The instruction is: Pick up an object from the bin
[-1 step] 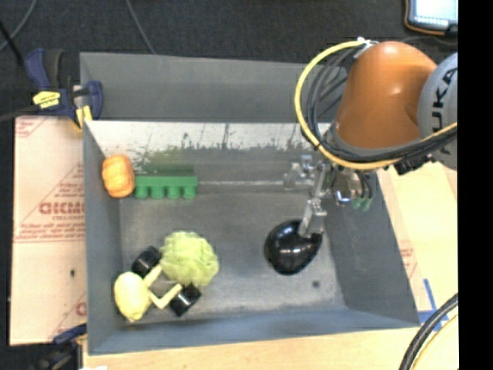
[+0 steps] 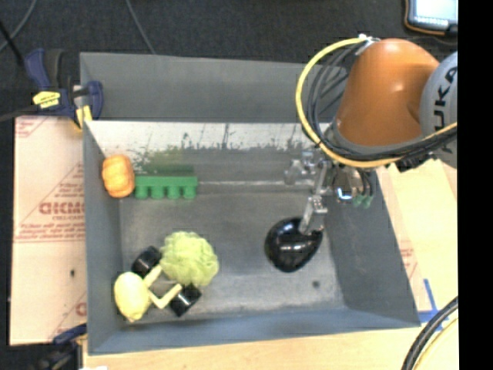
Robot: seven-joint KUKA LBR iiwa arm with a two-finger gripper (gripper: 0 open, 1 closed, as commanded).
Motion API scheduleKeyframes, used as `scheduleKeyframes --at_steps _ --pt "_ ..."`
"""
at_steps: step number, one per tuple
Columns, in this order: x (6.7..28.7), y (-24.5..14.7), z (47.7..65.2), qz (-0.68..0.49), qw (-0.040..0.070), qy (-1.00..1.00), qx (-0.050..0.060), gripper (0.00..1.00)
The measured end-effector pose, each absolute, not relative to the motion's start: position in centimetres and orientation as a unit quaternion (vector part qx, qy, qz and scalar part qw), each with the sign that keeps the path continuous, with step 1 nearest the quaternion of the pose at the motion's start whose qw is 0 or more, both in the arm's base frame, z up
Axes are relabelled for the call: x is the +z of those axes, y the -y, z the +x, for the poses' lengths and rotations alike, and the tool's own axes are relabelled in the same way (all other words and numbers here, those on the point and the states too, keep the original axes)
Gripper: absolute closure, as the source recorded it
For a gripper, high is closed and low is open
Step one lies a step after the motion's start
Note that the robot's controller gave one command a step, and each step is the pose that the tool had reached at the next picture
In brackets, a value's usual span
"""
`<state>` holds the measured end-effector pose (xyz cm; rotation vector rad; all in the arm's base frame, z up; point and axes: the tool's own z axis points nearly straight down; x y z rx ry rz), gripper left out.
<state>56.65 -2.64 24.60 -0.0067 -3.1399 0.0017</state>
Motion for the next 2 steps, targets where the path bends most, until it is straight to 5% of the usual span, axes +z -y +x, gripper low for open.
scheduleKeyframes --at_steps 1,2 --pt "18.1 -2.1 58.2 -0.019 -0.001 1.000 0.000 0.00" --pt "15.6 -8.3 63.0 0.023 -0.001 1.000 0.001 0.00"
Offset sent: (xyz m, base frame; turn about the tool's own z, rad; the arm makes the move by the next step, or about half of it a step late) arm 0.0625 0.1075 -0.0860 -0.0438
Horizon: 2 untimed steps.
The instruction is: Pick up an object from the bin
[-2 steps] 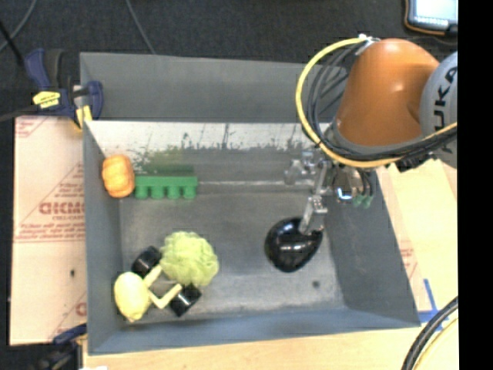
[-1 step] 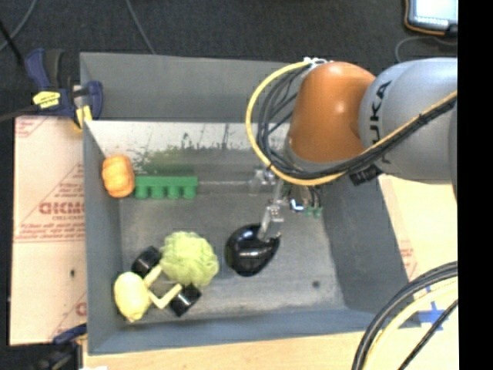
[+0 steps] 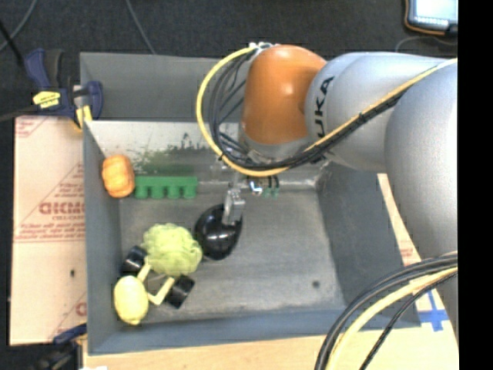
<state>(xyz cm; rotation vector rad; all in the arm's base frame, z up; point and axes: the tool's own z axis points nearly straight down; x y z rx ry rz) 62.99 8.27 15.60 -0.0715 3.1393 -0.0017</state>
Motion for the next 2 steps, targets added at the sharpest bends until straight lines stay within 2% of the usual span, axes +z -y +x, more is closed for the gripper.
scheduleKeyframes --at_steps 1,2 --pt "13.9 -9.7 59.1 -0.053 0.003 -0.999 -0.001 0.00" --pt "10.9 -13.0 58.8 -0.104 -0.002 -0.995 0.001 0.00"
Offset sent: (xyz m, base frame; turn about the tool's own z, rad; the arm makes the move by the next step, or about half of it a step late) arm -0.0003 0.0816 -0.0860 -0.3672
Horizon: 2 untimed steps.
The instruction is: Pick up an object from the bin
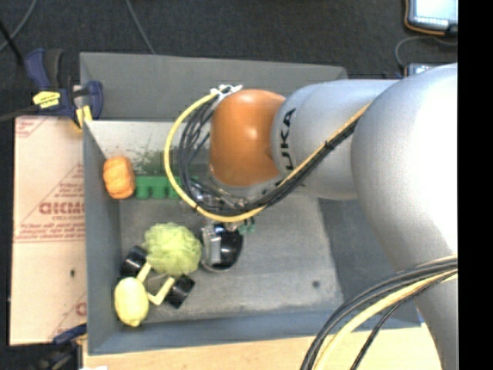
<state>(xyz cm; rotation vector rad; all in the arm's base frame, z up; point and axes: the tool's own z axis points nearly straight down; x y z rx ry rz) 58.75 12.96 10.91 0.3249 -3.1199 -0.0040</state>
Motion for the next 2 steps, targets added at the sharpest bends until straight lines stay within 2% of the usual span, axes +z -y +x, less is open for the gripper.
scheduleKeyframes --at_steps 1,2 --pt "7.22 -17.62 57.86 0.270 -0.007 0.963 0.002 1.00" --pt "7.22 -17.61 57.86 0.269 -0.007 0.963 0.002 1.00"
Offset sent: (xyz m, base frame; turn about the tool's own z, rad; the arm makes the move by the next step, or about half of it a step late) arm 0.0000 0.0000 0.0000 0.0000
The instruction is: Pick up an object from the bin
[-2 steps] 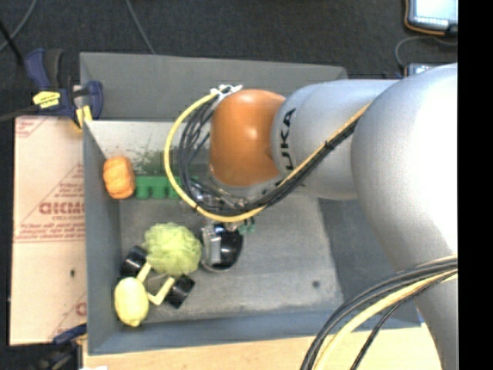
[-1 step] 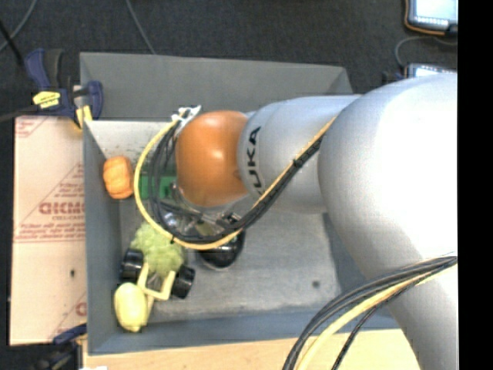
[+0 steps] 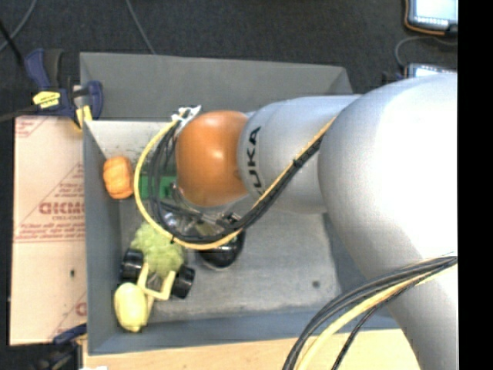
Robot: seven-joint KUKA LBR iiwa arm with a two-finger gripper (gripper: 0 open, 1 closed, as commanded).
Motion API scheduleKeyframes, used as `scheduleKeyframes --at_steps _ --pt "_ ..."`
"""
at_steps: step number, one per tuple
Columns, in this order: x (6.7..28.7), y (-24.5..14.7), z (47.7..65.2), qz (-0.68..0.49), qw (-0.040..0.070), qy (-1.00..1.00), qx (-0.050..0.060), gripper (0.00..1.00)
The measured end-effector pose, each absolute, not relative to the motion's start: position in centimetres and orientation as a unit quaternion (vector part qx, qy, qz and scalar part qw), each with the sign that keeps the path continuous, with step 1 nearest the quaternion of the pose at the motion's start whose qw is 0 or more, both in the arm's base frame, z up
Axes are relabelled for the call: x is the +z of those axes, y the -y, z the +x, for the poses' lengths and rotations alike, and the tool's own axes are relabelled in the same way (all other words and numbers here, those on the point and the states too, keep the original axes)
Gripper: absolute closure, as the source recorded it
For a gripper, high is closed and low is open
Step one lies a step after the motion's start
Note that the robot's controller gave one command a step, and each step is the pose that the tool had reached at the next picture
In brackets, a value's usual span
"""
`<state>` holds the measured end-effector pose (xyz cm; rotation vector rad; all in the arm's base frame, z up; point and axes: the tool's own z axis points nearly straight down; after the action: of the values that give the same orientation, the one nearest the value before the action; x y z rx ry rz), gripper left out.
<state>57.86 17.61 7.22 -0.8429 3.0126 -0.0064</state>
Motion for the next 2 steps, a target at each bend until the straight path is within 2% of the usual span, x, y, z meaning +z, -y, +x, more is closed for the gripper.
scheduleKeyframes --at_steps 2 --pt "7.97 -17.59 57.86 -0.269 0.007 -0.963 -0.002 1.00"
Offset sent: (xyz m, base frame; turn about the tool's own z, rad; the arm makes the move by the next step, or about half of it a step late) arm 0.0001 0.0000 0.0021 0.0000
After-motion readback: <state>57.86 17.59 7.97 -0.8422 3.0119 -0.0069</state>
